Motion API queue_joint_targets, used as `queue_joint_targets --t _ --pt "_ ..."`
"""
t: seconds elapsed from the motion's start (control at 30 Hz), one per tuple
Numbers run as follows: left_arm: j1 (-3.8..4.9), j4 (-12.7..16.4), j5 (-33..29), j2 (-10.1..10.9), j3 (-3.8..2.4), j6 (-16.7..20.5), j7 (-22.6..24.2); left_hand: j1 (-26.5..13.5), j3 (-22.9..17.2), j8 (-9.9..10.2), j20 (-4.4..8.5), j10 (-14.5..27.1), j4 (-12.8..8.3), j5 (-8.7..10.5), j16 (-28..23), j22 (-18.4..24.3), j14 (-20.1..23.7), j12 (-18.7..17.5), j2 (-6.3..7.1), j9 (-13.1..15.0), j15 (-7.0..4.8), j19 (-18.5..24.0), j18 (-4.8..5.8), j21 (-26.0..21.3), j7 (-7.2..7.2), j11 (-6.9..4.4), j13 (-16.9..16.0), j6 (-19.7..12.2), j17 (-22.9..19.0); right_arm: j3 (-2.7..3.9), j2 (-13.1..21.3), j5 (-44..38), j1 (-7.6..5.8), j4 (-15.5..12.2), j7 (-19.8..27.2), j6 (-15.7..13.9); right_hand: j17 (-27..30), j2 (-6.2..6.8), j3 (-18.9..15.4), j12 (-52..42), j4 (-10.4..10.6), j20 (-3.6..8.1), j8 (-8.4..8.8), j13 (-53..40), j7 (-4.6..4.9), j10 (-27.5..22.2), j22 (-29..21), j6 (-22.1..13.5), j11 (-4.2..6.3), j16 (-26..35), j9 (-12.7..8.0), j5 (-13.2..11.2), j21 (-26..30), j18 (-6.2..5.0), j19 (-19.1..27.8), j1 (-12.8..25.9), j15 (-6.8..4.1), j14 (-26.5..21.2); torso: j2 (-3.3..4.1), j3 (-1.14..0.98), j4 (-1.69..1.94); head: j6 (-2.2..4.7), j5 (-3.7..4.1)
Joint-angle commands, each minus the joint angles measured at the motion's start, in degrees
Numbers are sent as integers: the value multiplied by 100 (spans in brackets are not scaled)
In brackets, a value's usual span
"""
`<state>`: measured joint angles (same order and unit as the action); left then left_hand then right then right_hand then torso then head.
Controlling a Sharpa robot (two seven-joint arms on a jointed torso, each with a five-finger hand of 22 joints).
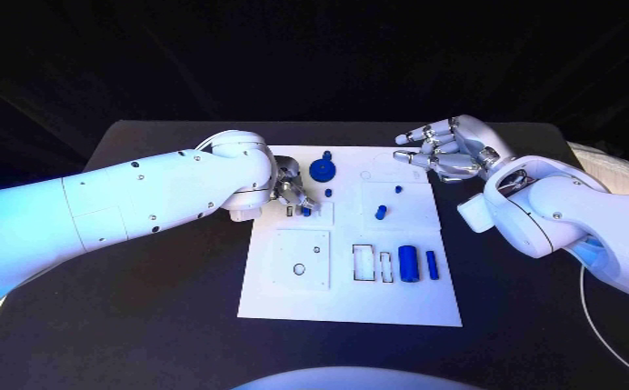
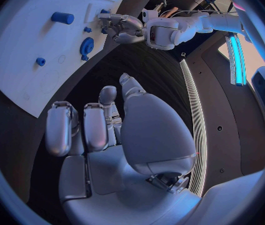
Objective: Assemble the parts on the task board
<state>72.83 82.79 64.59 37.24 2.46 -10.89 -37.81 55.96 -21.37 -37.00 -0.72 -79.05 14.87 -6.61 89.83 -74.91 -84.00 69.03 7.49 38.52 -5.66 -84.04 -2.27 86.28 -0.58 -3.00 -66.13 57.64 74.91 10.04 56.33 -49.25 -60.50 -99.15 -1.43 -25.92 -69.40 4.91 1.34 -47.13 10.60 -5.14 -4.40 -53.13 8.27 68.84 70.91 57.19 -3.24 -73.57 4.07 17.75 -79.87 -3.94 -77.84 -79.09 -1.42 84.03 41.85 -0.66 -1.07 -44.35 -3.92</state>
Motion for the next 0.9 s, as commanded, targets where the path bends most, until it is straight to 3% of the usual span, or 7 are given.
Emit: queue_joint_targets --t 0.03,0.2,0.3,0.47,0.63,0.77,0.9 --pt "-39 1 2 4 25 -45 -57 -106 209 42 30 -46 66 36 17 -1004 -600 37 11 -4 -41 -350 102 26 9 -13 -10 58 1509 0 -5 19 5 0 78 20 10 -6 -41 22 12 5 -14 14 -12 -46 -21 -45 14 35 0 21 29 -50 50 65 23 163 -1 2 1 3 3" --pt "-41 39 -8 49 -29 126 -48 -212 705 57 44 -60 161 98 17 -1016 -600 32 3 -1 -51 -355 104 29 20 -24 -20 80 1509 0 -11 29 5 20 85 26 6 -16 -78 12 38 5 -17 16 -13 -42 -27 -46 15 38 2 -22 37 -50 50 90 23 166 -1 6 -8 15 20" --pt "-39 91 -144 108 -81 407 -27 -300 1173 82 41 -42 163 374 17 -988 -600 -1 -55 1 -67 -339 97 3 18 -18 -3 58 1509 0 0 39 9 36 87 7 29 -34 -147 11 77 5 -21 33 -15 -49 -55 -49 14 66 3 -153 58 -56 62 125 23 165 -5 9 0 23 31" --pt "-31 177 -366 193 -239 721 6 -346 1429 101 62 -5 184 392 17 -944 -600 -36 -66 6 -63 -316 84 -32 7 -21 25 12 1509 -2 15 60 27 67 89 -5 39 -39 -180 15 93 5 -23 43 -14 -57 -73 -51 13 79 4 -191 70 -59 71 138 23 164 -5 5 -13 59 26" --pt "17 265 -519 269 -406 610 18 -156 1585 135 57 97 135 385 17 -810 -600 -167 -159 10 -52 -246 50 -134 -19 0 154 -74 1509 -2 15 71 50 80 95 -6 39 -39 -180 15 93 5 -23 43 -14 -57 -73 -51 13 79 4 -191 70 -59 71 138 23 164 0 6 -18 89 28" --pt "170 257 -567 309 -544 362 22 176 1770 298 -9 359 148 379 17 -644 -600 -475 -221 -48 29 -156 11 -270 -141 99 470 -341 1509 -3 29 80 67 89 93 -8 45 -44 -191 10 100 5 -24 41 -14 -56 -77 -51 13 86 4 -198 74 -60 72 144 23 163 1 12 4 110 52" --pt "408 56 -570 296 -590 -49 17 585 1803 514 -99 601 84 326 17 -502 -600 -723 -363 -164 132 -79 -24 -390 -284 226 737 -656 1509 -4 39 83 74 93 85 -9 45 -44 -192 10 101 5 -24 41 -14 -56 -77 -51 13 86 4 -199 74 -60 73 145 24 163 -3 0 -4 131 30"
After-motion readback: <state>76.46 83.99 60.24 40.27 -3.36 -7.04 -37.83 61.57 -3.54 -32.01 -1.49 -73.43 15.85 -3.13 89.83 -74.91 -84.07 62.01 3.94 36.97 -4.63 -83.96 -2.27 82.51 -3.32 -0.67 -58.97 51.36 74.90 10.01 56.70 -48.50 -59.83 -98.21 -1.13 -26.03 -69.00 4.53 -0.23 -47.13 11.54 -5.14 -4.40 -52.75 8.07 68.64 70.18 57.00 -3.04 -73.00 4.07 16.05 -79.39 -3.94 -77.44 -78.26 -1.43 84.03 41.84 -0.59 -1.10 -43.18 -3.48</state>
